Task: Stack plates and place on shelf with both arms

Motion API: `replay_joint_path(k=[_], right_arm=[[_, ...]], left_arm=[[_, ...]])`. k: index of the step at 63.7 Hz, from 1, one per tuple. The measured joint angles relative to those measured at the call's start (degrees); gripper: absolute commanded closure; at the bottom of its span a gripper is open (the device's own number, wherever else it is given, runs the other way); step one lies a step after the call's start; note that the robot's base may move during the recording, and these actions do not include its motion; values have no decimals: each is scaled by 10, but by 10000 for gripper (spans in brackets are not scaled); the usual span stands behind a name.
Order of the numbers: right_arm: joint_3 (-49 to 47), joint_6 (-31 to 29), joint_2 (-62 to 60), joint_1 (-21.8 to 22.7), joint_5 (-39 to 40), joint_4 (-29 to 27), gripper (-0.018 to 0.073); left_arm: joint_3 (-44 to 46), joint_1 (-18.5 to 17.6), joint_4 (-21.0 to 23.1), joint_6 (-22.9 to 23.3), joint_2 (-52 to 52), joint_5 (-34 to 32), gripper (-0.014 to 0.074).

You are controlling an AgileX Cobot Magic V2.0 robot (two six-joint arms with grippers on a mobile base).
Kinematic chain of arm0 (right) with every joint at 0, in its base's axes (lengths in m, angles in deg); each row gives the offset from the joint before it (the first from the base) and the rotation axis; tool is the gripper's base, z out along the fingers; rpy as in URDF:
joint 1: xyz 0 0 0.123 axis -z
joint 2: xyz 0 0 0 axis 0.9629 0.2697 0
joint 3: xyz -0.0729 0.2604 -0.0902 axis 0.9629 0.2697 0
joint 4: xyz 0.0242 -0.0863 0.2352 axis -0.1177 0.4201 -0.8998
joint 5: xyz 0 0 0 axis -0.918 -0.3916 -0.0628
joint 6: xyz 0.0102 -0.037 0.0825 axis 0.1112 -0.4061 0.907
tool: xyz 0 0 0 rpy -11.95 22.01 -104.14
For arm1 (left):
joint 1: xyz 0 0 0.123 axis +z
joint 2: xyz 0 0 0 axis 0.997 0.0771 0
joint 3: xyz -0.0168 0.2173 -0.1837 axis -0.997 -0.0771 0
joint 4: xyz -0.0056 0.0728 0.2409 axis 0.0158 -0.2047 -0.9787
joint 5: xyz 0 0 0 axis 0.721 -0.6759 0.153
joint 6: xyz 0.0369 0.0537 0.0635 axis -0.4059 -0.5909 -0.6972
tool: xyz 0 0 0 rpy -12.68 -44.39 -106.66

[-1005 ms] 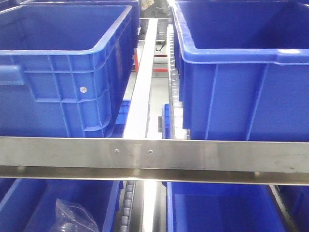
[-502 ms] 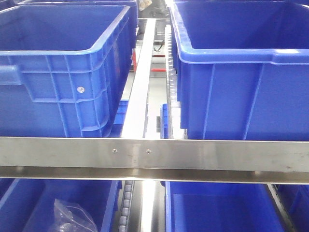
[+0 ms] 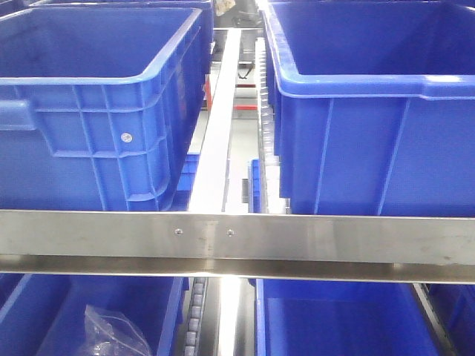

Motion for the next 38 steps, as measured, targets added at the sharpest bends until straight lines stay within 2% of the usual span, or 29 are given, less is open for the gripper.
replay_joint_path(k=[19,28,38], right_arm=[[0,0,-9,-2,-1,0,503],[14,0,-57,-1,-15,0,503],[84,0,-145,-1,-6,0,503]], left_arm=[[0,0,0,0,0,0,503],[0,0,0,0,0,0,503],[0,0,0,0,0,0,503]])
